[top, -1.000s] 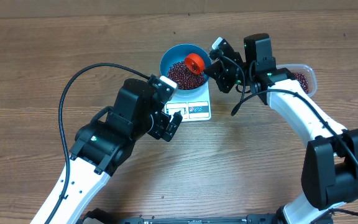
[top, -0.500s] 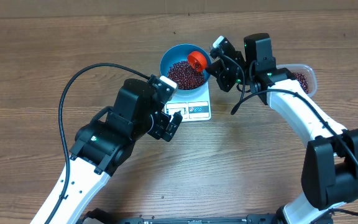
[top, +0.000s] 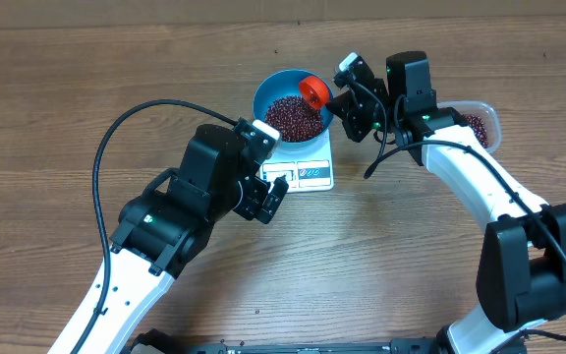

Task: Scoop item into bowl and weigh 150g on scale
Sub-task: 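Hold the scoop tilted over the bowl with the right gripper, shaking out beans, then lift the red scoop away from the bowl toward the tub with the right gripper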

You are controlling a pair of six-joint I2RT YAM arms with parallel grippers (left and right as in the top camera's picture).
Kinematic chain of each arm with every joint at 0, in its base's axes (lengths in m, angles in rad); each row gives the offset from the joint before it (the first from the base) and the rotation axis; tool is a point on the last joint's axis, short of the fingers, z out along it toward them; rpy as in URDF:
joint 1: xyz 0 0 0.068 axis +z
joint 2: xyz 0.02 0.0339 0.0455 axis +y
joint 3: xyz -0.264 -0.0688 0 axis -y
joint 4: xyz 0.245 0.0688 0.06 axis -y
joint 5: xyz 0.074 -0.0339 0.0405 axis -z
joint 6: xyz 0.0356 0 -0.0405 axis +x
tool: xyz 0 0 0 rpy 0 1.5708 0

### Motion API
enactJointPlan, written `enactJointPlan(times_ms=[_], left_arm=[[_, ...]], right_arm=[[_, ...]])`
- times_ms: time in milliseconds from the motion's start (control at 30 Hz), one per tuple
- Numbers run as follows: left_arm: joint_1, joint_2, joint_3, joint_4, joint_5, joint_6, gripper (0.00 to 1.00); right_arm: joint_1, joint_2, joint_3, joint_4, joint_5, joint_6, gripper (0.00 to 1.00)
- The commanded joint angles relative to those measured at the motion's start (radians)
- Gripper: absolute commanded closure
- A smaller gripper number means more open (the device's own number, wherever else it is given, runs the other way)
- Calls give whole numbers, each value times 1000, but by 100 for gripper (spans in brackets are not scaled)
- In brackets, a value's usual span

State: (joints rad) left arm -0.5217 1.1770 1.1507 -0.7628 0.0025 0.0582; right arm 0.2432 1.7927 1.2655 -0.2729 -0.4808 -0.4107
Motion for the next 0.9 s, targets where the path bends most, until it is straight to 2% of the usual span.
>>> enactJointPlan(times_ms=[0, 467, 867], left_arm=[[5, 1, 19, 3, -10, -13, 0], [5, 1, 19, 3, -10, -13, 0], [5, 1, 19, 3, -10, -13, 0]], right_arm=[[4, 1, 10, 8, 9, 22, 96], [3, 1, 10, -17, 8, 49, 96], [3, 1, 11, -8, 9, 203, 96]])
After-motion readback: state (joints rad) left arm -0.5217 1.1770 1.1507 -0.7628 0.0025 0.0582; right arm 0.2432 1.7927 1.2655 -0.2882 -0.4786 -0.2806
